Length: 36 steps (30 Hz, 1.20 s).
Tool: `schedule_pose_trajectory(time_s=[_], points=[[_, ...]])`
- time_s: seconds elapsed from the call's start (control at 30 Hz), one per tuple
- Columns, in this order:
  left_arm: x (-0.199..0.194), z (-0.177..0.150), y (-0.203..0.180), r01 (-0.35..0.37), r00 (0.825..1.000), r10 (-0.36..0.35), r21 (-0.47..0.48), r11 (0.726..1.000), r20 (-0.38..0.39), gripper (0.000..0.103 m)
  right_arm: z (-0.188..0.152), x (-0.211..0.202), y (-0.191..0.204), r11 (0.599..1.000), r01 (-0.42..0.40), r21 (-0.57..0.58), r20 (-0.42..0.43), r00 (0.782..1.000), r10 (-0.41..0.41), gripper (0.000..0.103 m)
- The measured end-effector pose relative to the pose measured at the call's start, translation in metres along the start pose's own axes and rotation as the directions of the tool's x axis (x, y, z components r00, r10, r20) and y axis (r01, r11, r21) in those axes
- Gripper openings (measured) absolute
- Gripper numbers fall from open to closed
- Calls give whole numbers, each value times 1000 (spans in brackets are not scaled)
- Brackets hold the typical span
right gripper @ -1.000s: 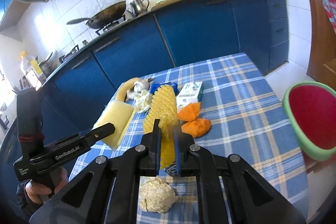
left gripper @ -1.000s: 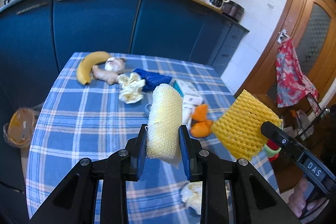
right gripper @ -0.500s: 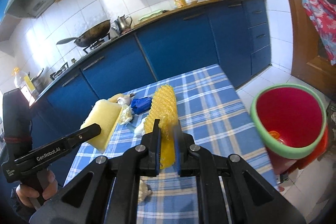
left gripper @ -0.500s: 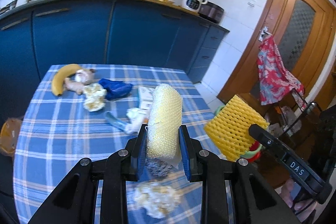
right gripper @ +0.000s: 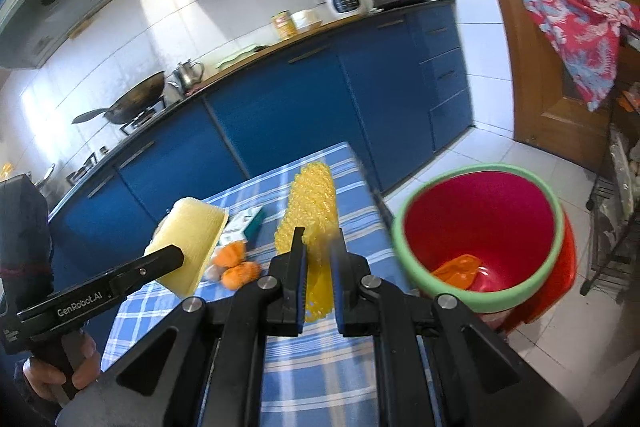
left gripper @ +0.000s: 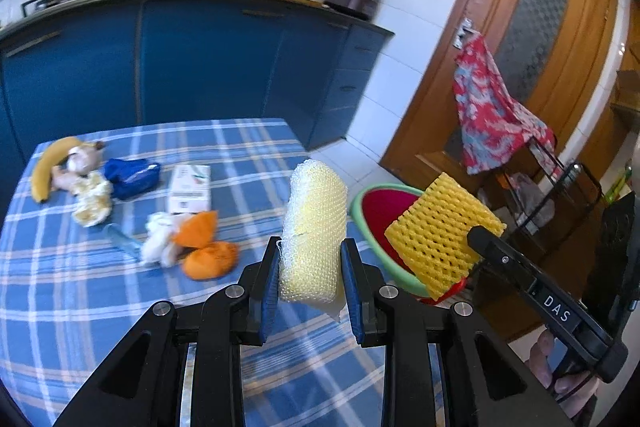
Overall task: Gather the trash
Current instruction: 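Carry the sponge and yellow net with both tools over the red bucket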
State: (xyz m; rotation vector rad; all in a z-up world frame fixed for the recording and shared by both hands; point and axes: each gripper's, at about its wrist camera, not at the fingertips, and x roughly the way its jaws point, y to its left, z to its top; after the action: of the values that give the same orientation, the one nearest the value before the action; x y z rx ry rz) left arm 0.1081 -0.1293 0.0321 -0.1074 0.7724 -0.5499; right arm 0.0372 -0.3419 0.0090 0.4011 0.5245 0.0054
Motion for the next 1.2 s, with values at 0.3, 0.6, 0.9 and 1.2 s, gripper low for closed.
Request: schedule_pose_trajectory(time_s=[0.3, 0.6, 0.9, 1.2], points=[[44, 9, -41, 48, 997, -45, 52, 997, -59, 29, 6, 1, -55, 996, 53, 77, 6, 999, -54, 13], [91, 7, -79, 81, 989, -68, 98, 992, -134, 29, 4, 9, -103, 984, 98, 150, -13, 995, -97, 13], [135, 2, -108, 112, 978, -84, 140, 984, -191, 29, -2, 18, -144, 968, 149, 200, -44, 989, -143, 13], [174, 1, -126, 110, 971, -69, 172, 979, -228, 31, -8, 35, -173, 952, 192, 240, -80, 981, -178, 14]])
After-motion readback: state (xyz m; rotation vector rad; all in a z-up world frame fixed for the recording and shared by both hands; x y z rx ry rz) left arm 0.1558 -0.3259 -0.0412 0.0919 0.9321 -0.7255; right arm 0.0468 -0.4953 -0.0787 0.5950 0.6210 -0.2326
